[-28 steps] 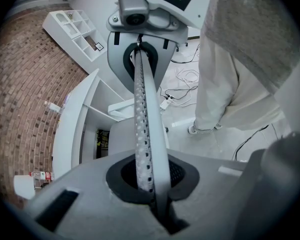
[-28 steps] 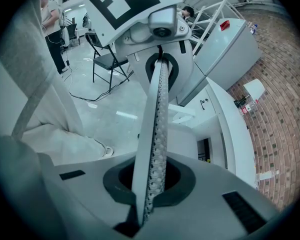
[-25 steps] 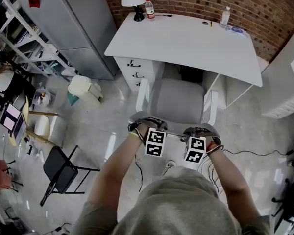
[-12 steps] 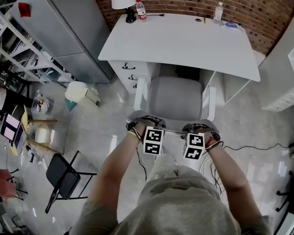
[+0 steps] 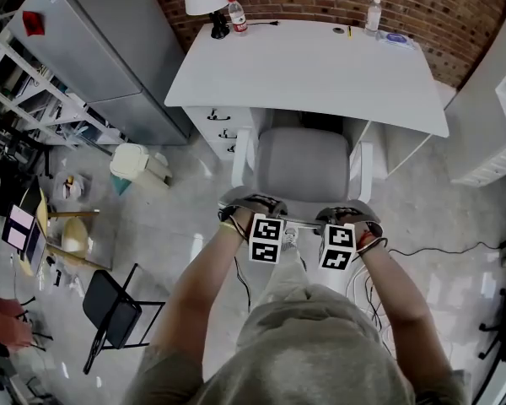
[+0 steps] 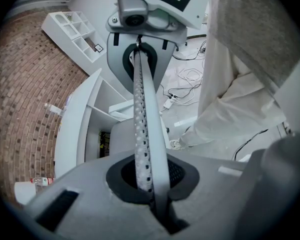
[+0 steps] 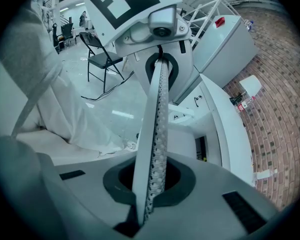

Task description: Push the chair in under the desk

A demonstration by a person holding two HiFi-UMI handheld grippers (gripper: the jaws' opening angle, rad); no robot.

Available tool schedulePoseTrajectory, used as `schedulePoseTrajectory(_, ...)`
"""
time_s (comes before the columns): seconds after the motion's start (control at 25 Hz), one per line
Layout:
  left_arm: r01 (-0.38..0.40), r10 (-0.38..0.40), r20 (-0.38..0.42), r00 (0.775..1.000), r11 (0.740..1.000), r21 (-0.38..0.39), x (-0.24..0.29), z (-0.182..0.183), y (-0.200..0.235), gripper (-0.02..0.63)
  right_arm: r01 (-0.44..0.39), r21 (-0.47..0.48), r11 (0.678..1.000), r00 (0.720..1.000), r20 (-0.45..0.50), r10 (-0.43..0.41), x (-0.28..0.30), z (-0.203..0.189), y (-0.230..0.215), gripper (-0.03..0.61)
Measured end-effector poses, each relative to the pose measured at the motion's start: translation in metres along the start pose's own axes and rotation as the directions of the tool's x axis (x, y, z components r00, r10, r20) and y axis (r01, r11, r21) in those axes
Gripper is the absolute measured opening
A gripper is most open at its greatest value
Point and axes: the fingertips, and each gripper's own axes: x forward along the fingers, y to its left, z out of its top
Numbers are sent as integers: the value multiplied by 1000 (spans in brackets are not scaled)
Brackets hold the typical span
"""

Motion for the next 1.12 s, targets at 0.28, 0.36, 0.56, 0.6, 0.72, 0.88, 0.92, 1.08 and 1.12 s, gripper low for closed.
schedulePoseTrajectory(0.28,3,-3,2,1000,1000,3,4,0,15,18,4,2,1000,1000,-3,-4,1,-5,-15,9)
schedulePoseTrajectory(0.36,3,-3,2,1000,1000,4,5,-1,19,18,4,3,1000,1000,-1,-4,2,-6,-19,9)
schedulePoseTrajectory(0.56,2,-2,4,1000,1000,6,9,0,25,18,3,4,1000,1000,-4,-3,4,-10,-24,9)
schedulePoseTrajectory(0.6,3,-3,5,1000,1000,6,9,-1,26,18,4,5,1000,1000,-6,-4,4,-10,-25,9)
schedulePoseTrajectory(0.72,2,-2,4,1000,1000,7,9,-3,30,18,12,2,1000,1000,-10,-12,6,-11,-30,9)
schedulePoseTrajectory(0.88,3,-3,3,1000,1000,10,10,-4,32,18,10,8,1000,1000,-10,-9,7,-11,-32,9)
schedulePoseTrajectory(0.92,5,-5,3,1000,1000,9,10,-4,32,18,11,7,1000,1000,-9,-10,7,-11,-32,9)
schedulePoseTrajectory(1.08,8,-8,4,1000,1000,12,11,-4,34,18,10,8,1000,1000,-5,-10,7,-11,-34,9)
schedulePoseTrajectory(1.12,9,-9,5,1000,1000,12,11,-4,34,18,8,8,1000,1000,-3,-8,6,-10,-34,9)
